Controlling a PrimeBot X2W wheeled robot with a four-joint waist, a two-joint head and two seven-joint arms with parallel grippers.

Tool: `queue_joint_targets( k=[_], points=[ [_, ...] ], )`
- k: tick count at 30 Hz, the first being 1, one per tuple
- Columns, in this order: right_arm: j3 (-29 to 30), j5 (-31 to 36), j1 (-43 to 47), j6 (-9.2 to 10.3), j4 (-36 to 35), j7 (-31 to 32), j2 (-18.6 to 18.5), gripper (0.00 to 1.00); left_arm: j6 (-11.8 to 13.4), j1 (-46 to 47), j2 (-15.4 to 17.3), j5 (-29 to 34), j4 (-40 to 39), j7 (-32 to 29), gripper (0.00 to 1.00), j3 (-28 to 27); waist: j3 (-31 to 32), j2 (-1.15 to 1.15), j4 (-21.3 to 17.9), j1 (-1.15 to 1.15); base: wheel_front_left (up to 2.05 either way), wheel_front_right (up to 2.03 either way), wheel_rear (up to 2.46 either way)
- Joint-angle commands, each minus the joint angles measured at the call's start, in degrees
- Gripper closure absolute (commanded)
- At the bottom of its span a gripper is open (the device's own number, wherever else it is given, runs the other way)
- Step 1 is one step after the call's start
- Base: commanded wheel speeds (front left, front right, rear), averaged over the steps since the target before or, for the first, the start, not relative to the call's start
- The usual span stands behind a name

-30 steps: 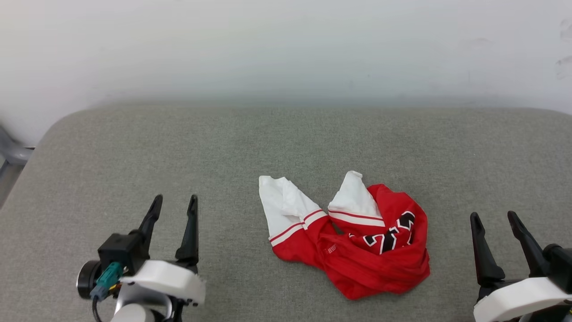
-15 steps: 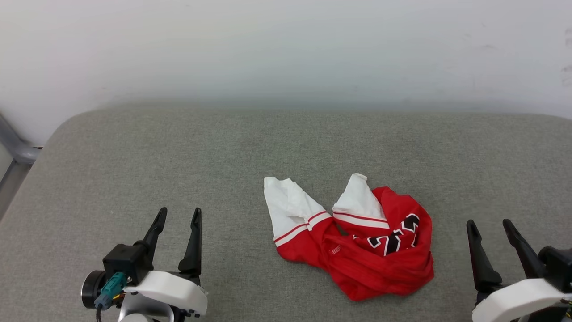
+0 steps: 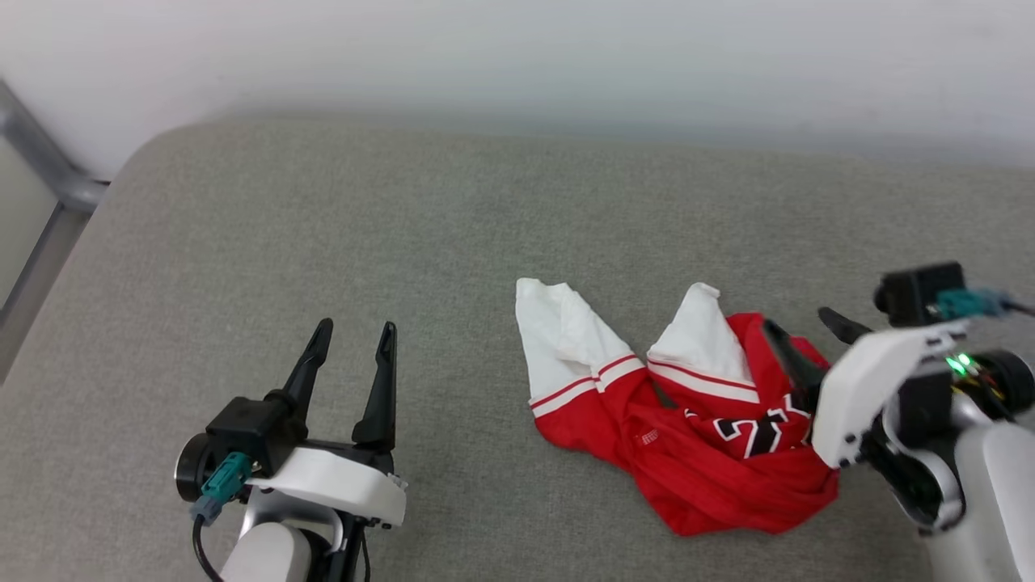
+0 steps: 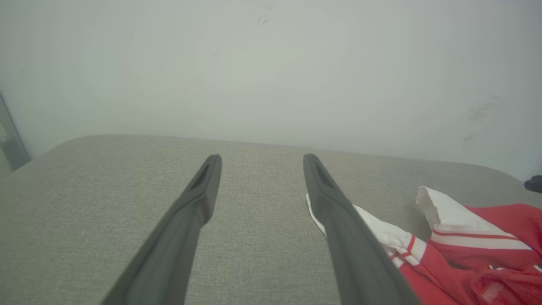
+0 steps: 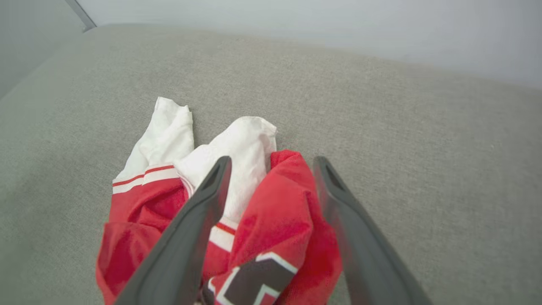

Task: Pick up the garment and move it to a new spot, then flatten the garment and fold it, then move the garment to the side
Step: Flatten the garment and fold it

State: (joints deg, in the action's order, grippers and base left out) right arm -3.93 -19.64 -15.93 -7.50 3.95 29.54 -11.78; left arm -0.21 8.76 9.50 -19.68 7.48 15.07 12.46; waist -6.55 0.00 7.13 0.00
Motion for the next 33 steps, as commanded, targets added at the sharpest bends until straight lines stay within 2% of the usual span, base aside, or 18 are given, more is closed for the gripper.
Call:
queue_joint_targets(
  k=[1, 8, 14, 15, 16, 17, 25, 29, 33],
  points=[
    [-0.8, -0.6, -1.2, 0.02, 0.6, 0.8, -0.4, 0.0, -0.2, 0.7, -0.4, 0.5, -0.1, 0.1, 0.0, -0.2, -1.3, 0.0, 1.0, 0.0, 0.0, 0.0, 0.0],
    [-12.6, -6.1, -11.4, 0.02, 8.7, 12.5, -4.4, 0.0, -2.4, 2.8, -2.4, 2.0, 1.0, 0.1, 0.0, -0.8, -4.4, 0.0, 2.6, 0.0, 0.0, 0.0, 0.0],
    [-17.3, -9.3, -13.8, 0.02, 14.8, 20.8, -5.8, 0.0, -3.7, 3.7, -3.5, 2.9, 1.9, 0.1, 0.0, -1.7, -5.3, 0.0, 2.7, 0.0, 0.0, 0.0, 0.0],
    [-17.6, -9.8, -13.9, 0.02, 15.2, 21.1, -5.7, 0.22, -3.8, 3.7, -3.5, 3.1, 2.2, 0.1, 0.0, -1.8, -5.3, 0.0, 2.6, 0.0, 0.0, 0.0, 0.0],
    [-17.7, -10.0, -14.3, 0.02, 15.1, 20.4, -5.7, 0.84, -4.0, 3.7, -3.6, 3.4, 2.3, 0.1, 0.0, -2.0, -5.4, 0.0, 2.5, 0.0, 0.0, 0.0, 0.0],
    [-17.8, -10.3, -14.6, 0.02, 15.3, 20.1, -5.7, 1.0, -4.2, 3.8, -3.7, 3.4, 2.4, 0.1, 0.0, -2.2, -5.4, 0.0, 2.4, 0.0, 0.0, 0.0, 0.0],
    [-15.9, -9.1, -17.7, 0.02, 12.4, 8.9, -6.0, 1.0, -4.9, 3.3, -4.2, 4.4, 3.1, 0.1, 0.0, -3.5, -4.3, 0.0, 0.5, 0.0, 0.0, 0.0, 0.0],
    [-10.5, -7.3, -17.0, 0.03, 11.1, 4.5, -6.3, 1.0, -5.0, 2.5, -4.4, 4.8, 3.3, 0.1, 0.0, -4.0, -3.5, 0.0, -0.7, 0.0, 0.0, 0.0, 0.0],
    [-2.4, -5.1, -13.7, 0.03, 8.4, 1.2, -6.1, 1.0, -5.2, 2.0, -4.5, 5.0, 3.2, 0.1, 0.0, -4.6, -3.0, 0.0, -2.0, 0.0, 0.0, 0.0, 0.0]
  ],
)
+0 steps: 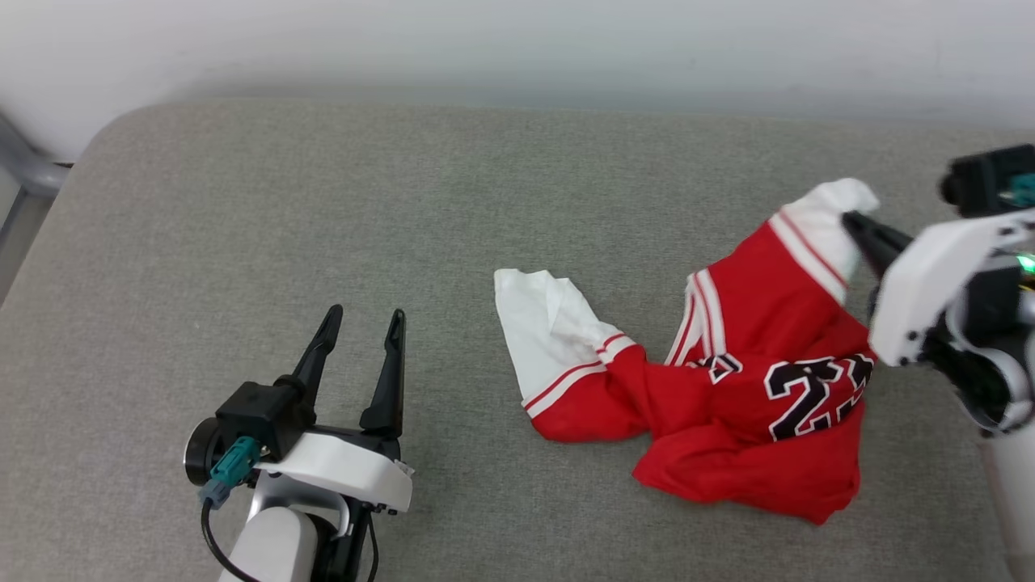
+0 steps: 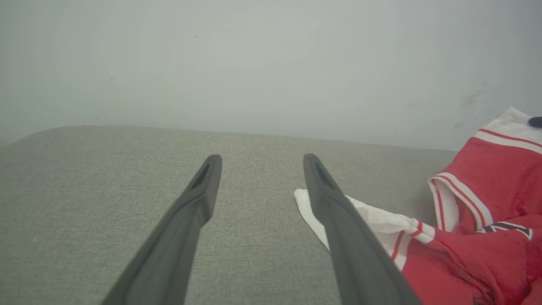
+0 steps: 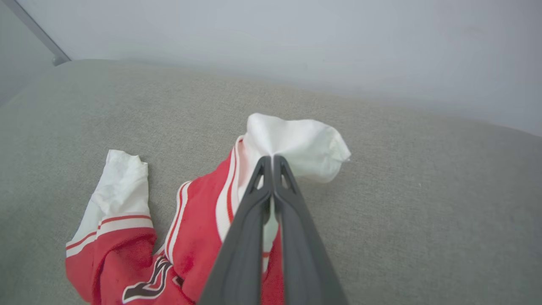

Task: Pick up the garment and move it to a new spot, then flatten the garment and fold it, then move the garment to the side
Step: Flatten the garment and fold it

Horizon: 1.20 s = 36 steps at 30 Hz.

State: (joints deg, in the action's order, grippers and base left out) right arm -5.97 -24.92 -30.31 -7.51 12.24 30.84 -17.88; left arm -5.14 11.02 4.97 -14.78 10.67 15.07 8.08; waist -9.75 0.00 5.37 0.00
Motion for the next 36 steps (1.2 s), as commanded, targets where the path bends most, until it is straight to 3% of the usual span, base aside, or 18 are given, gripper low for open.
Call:
queue_joint_targets(
  k=[1, 9, 14, 15, 16, 17, 27, 31, 36],
  points=[
    [1.8, 0.9, 1.6, 0.04, -0.9, -1.0, 0.1, 1.0, -0.3, -0.4, 0.0, 0.2, 0.0, 0.1, 0.0, -0.4, 0.3, 0.0, -0.6, 0.0, 0.0, 0.0, 0.0],
    [22.9, 5.7, 15.8, 0.03, -2.2, -3.9, 6.7, 1.0, -0.4, -1.3, -0.3, 0.5, 0.3, 0.1, 0.0, -1.1, 1.0, 0.0, -1.9, 0.0, 0.0, 0.0, 0.0],
    [31.0, 8.2, 23.3, 0.03, 0.2, -6.8, 12.0, 1.0, -0.5, -1.6, -0.6, 0.4, 0.9, 0.1, 0.0, -1.4, 1.3, 0.0, -1.5, 0.0, 0.0, 0.0, 0.0],
    [31.8, 8.7, 24.2, 0.03, 0.8, -8.0, 12.7, 0.9, -0.5, -1.8, -0.6, 0.4, 1.0, 0.1, 0.0, -1.6, 1.4, 0.0, -1.4, 0.0, 0.0, 0.0, 0.0],
    [32.3, 8.5, 24.6, 0.03, 1.0, -9.2, 13.2, 0.06, -0.5, -2.0, -0.6, 0.4, 1.2, 0.1, 0.0, -1.7, 1.5, 0.0, -1.4, 0.0, 0.0, 0.0, 0.0],
    [32.5, 8.3, 25.0, 0.03, 1.1, -10.8, 13.6, 0.0, -0.5, -2.2, -0.6, 0.4, 1.3, 0.1, 0.0, -1.9, 1.6, 0.0, -1.4, 0.0, 0.0, 0.0, 0.0],
    [28.6, 9.0, 28.4, 0.03, -3.9, -32.0, 15.0, 0.0, -0.6, -4.1, -0.5, 0.6, 2.5, 0.1, 0.0, -2.8, 3.7, 0.0, -1.3, 0.0, 0.0, 0.0, 0.0],
    [24.9, 11.2, 29.8, 0.03, -7.4, -35.9, 15.0, 0.0, -0.4, -5.1, -0.2, 0.6, 3.0, 0.1, 0.0, -3.4, 4.9, 0.0, -1.5, 0.0, 0.0, 0.0, 0.0],
    [20.4, 13.2, 32.2, 0.03, -11.5, -36.0, 15.0, 0.0, 0.0, -6.1, 0.3, 0.5, 3.6, 0.1, 0.0, -3.7, 6.2, 0.0, -1.8, 0.0, 0.0, 0.0, 0.0]
  ],
)
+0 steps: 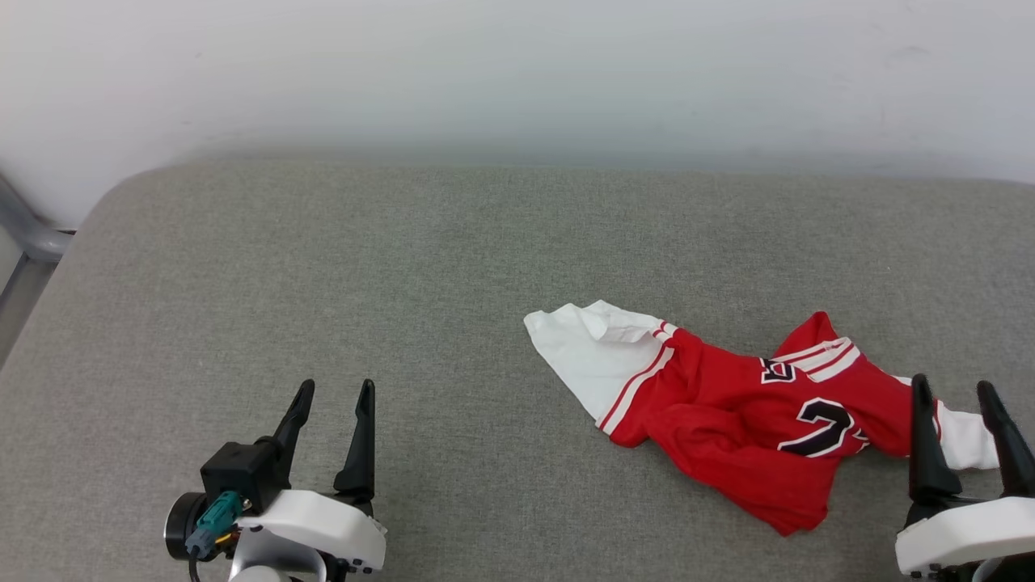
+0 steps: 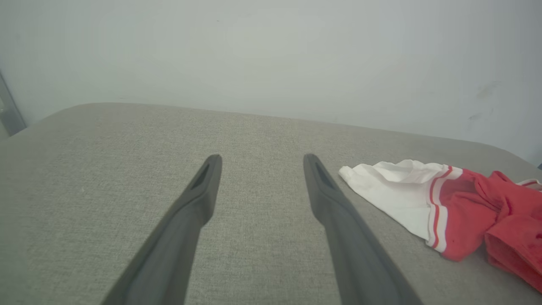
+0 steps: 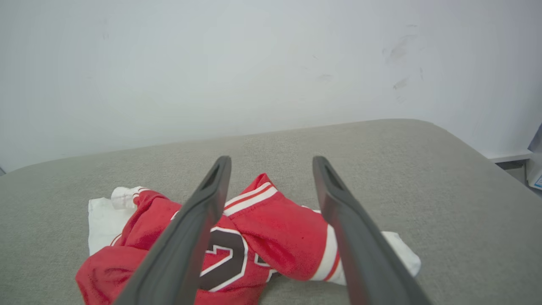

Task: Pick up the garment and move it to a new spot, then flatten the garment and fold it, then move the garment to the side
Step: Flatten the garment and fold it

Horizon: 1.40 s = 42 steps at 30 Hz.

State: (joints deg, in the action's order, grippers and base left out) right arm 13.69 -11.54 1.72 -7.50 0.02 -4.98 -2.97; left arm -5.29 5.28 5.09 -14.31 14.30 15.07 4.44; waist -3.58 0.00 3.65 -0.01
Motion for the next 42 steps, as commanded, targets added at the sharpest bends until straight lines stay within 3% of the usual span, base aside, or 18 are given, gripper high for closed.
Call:
queue_joint_targets(
  k=[1, 4, 5, 14, 27, 32, 36, 37, 38, 39, 42],
  points=[
    [-0.2, 0.1, 0.7, 0.02, -0.3, 0.0, 0.1, 0.0, 0.2, -0.5, 0.3, -0.1, 0.1, 0.1, 0.0, -0.2, 0.3, 0.0, -0.2, 0.01, 0.0, 0.0, 0.0],
    [-2.9, 0.8, 2.7, 0.02, -3.3, 1.1, 0.1, 0.0, 0.3, -0.8, 0.8, -0.2, 0.4, -0.4, 0.0, -0.3, 1.0, 0.0, -0.5, 0.01, 0.0, 0.0, 0.0],
    [-5.7, 0.2, 5.1, 0.02, -7.7, 2.9, 0.1, 0.0, -0.2, 1.1, 1.5, -0.8, 0.8, -3.7, 0.0, 0.7, 0.9, 0.0, -1.4, 0.01, 0.0, 0.0, 0.0],
    [-7.7, -0.2, 3.7, 0.02, -12.7, 4.3, 0.1, 0.0, -2.0, 12.5, 2.3, -3.2, 3.4, -15.7, 0.0, 8.4, -3.7, 0.0, -4.0, 0.01, 0.0, 0.0, 0.0],
    [-9.6, -2.1, -0.8, 0.02, -11.3, 2.6, 0.1, 0.0, -2.2, 30.5, 8.5, -9.8, 13.3, -32.4, 0.0, 22.2, -13.2, 0.0, -10.8, 0.01, 0.0, 0.0, 0.0],
    [-9.9, -3.5, -1.9, 0.02, -9.6, 1.2, 0.1, 0.0, -2.2, 34.7, 10.5, -12.0, 18.8, -36.3, 0.0, 25.1, -15.3, 0.0, -13.0, 0.01, 0.0, 0.0, 0.0],
    [-9.9, -4.5, -2.2, 0.02, -8.1, 0.2, 0.1, 0.0, -2.3, 34.9, 11.2, -15.7, 22.1, -43.0, 0.0, 30.8, -16.1, 0.0, -14.0, 0.01, 0.0, 0.0, 0.0],
    [-9.9, -4.7, -2.3, 0.02, -7.7, 0.0, 0.1, 0.0, -2.3, 34.8, 11.3, -16.9, 22.6, -44.5, 0.57, 32.0, -16.1, 0.0, -14.1, 0.01, 0.0, 0.0, 0.0],
    [-9.9, -5.1, -2.4, 0.02, -7.4, 0.0, 0.1, 0.0, -2.3, 34.8, 11.6, -18.0, 22.7, -45.6, 0.95, 33.1, -16.2, 0.0, -14.3, 0.01, 0.0, 0.0, 0.0],
    [-9.9, -5.2, -2.6, 0.02, -7.1, -0.2, 0.1, 0.0, -2.3, 34.9, 12.1, -18.7, 22.5, -45.7, 1.0, 33.7, -16.2, 0.0, -14.4, 0.01, 0.0, 0.0, 0.0],
    [-9.4, -5.6, -2.8, 0.02, -6.2, -0.6, 0.1, 0.0, -2.3, 36.7, 14.0, -19.1, 21.1, -42.5, 1.0, 34.5, -15.8, 0.0, -14.1, 0.01, 0.0, 0.0, 0.0]
  ],
)
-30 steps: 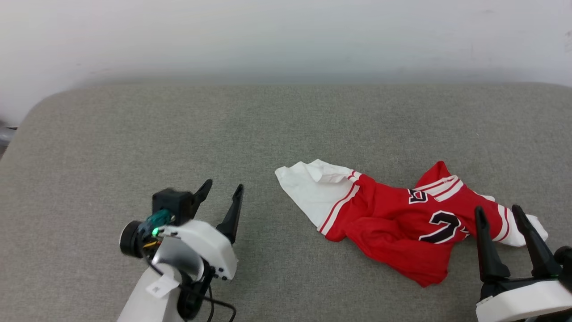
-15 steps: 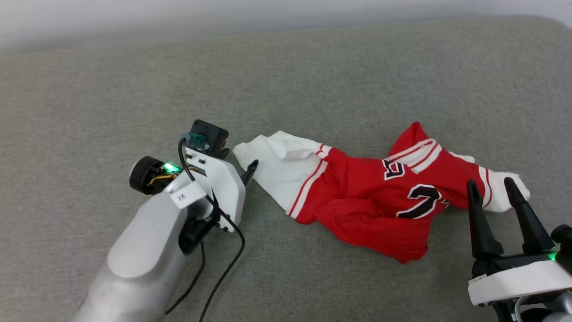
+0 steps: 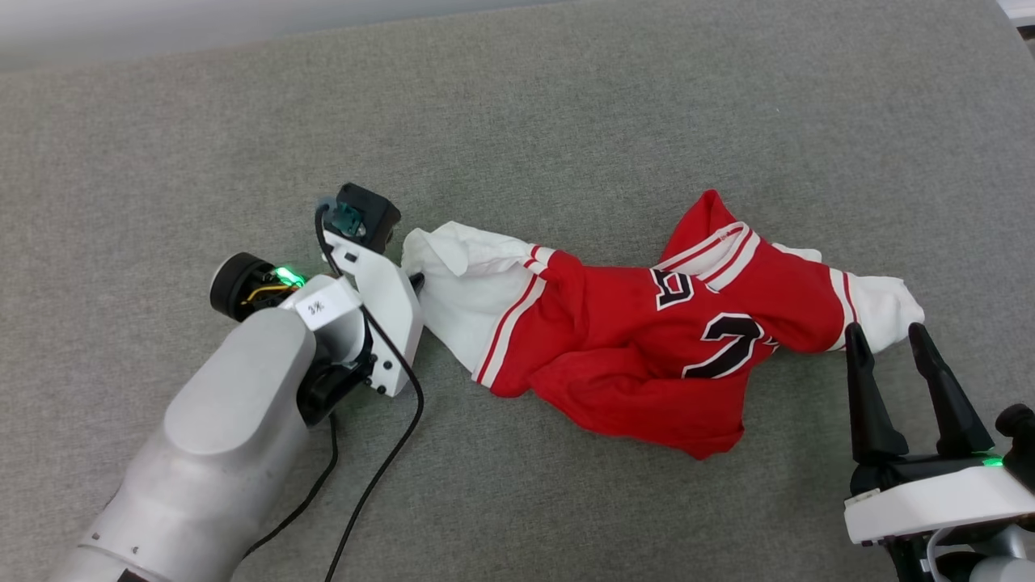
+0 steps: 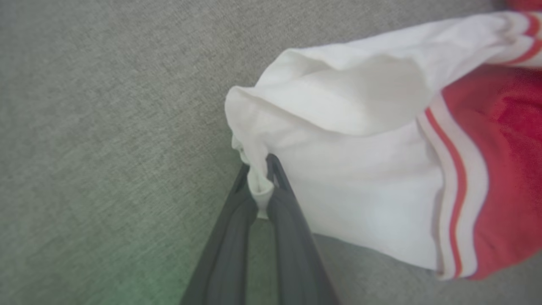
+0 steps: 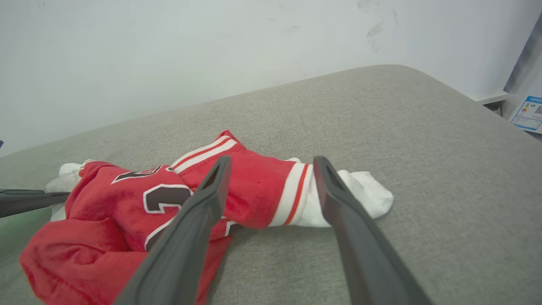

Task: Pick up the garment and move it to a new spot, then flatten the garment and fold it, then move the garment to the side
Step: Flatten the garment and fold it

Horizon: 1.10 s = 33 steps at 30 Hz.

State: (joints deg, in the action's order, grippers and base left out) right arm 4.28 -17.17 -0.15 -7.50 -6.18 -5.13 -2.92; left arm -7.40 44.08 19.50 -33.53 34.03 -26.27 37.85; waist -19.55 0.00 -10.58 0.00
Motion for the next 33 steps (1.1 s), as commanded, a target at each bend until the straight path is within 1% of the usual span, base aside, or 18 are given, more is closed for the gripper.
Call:
queue_joint_targets(
  k=[1, 7, 9, 13, 16, 19, 22, 25, 27, 30, 33],
  points=[
    [0.2, -0.1, -0.9, 0.02, 0.2, -0.5, 0.0, 0.0, -0.1, -1.3, 0.4, 0.4, 0.8, 0.5, 1.0, 0.9, 0.3, 0.0, 0.3, 0.0, 0.0, 0.0, 0.0],
    [1.4, -0.5, -0.6, 0.03, 1.5, 0.0, 0.0, 0.0, 0.2, 1.3, 3.7, 1.6, -3.1, 8.6, 1.0, -1.1, 2.6, 0.0, 2.9, 0.0, 0.0, 0.0, 0.0],
    [2.1, -0.2, -0.4, 0.02, 1.7, 0.2, 0.0, 0.0, 0.7, 0.8, 5.2, 2.0, -5.3, 10.2, 1.0, -1.7, 3.5, 0.0, 4.1, 0.0, 0.0, 0.0, 0.0],
    [3.7, 0.2, 0.4, 0.02, 1.8, 1.1, 0.0, 0.0, 2.4, -2.6, 8.2, 2.4, -11.9, 12.4, 1.0, -2.7, 5.5, 0.0, 6.8, 0.0, 0.0, 0.0, 0.0],
    [4.5, 0.4, 1.0, 0.02, 1.7, 1.9, 0.0, 0.0, 4.7, -6.7, 10.6, 1.9, -17.6, 13.3, 1.0, -4.0, 6.9, 0.0, 8.7, 0.0, 0.0, 0.0, 0.0],
    [5.2, 0.5, 1.4, 0.02, 1.5, 2.6, 0.0, 0.0, 7.6, -13.0, 12.8, 0.5, -22.4, 13.5, 1.0, -5.4, 7.8, 0.0, 10.2, 0.0, 0.0, 0.0, 0.0],
    [5.7, 0.6, 1.7, 0.02, 1.4, 3.3, 0.0, 0.0, 10.8, -20.2, 14.4, -1.7, -25.8, 13.7, 1.0, -7.0, 8.6, 0.0, 11.4, 0.0, 0.0, 0.0, 0.0],
    [6.2, 0.7, 2.3, 0.02, 1.1, 3.9, 0.0, 0.0, 13.4, -27.7, 14.8, -4.3, -27.3, 14.7, 1.0, -8.2, 9.1, 0.0, 12.4, 0.0, 0.0, 0.0, 0.0],
    [6.4, 0.7, 2.5, 0.02, 1.0, 4.2, 0.0, 0.0, 14.5, -31.7, 14.6, -6.1, -27.3, 15.4, 1.0, -8.7, 9.5, 0.0, 12.8, 0.0, 0.0, 0.0, 0.0],
    [6.8, 0.9, 2.8, 0.02, 0.6, 4.9, 0.0, 0.0, 15.0, -35.8, 13.2, -8.0, -25.9, 17.3, 1.0, -9.2, 9.9, 0.0, 13.4, 0.0, 0.0, 0.0, 0.0],
    [6.9, 1.1, 3.1, 0.02, 0.3, 5.7, 0.0, 0.0, 14.2, -38.0, 11.4, -9.5, -24.1, 19.5, 1.0, -9.2, 10.5, 0.0, 13.6, 0.0, 0.0, 0.0, 0.0]
  ],
)
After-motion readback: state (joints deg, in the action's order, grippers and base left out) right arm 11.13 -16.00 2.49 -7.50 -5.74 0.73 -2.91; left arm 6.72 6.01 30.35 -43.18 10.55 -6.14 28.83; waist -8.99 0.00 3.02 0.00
